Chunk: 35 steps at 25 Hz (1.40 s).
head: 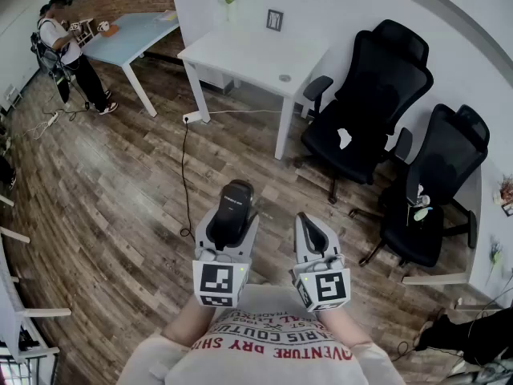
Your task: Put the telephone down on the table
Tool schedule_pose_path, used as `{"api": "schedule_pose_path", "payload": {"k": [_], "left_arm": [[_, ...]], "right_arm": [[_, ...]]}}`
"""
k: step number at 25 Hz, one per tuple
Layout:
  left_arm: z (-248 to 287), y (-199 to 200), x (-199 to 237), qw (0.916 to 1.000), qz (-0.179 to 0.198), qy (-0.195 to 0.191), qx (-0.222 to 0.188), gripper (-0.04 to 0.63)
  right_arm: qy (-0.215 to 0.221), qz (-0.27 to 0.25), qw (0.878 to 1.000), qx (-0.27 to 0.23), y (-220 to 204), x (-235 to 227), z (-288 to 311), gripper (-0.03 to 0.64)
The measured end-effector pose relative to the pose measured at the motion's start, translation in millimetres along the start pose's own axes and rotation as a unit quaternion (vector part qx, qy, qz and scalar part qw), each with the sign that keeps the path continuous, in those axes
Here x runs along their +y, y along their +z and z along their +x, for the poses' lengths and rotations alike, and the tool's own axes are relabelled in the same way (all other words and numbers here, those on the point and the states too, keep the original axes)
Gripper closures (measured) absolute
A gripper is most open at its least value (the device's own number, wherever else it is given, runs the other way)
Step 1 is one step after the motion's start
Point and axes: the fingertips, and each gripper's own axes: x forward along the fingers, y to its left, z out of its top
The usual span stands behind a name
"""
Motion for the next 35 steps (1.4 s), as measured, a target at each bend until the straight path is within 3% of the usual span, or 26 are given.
{"api": "schedule_pose_path", "payload": {"k": [10,14,21,28,35], "left_arm": [[4.7,-14.3,-8.0,0.9998,-0.011,0.006,0.012,0.307],[9.7,-20.0,-18.2,0.9997,-0.012,-0.005,0.022,0.305],[14.3,-29.5,-8.0,0.9992,-0.015,-0.012,0.035,0.307],[47.9,-28.5,43.7,0.9985,-0.029,-0.025,0.039,0.307],[80.9,-15.1,143.4,0.9988,-0.031,-0.015,0.035,0.307]], "right_arm": [[0.003,0.005,1.0,0.011,-10.8,-5.5,-12.9,0.592],[0.042,0.036,0.998,-0.001,-13.4,-8.1,-18.3,0.592],[0.024,0.01,0.999,0.04,-36.1,-14.9,-6.7,0.592],[0.017,-0.004,0.998,0.062,-40.7,-10.8,53.7,0.592],[0.038,-0.002,0.997,0.074,-42.6,26.4,156.8,0.592]]}}
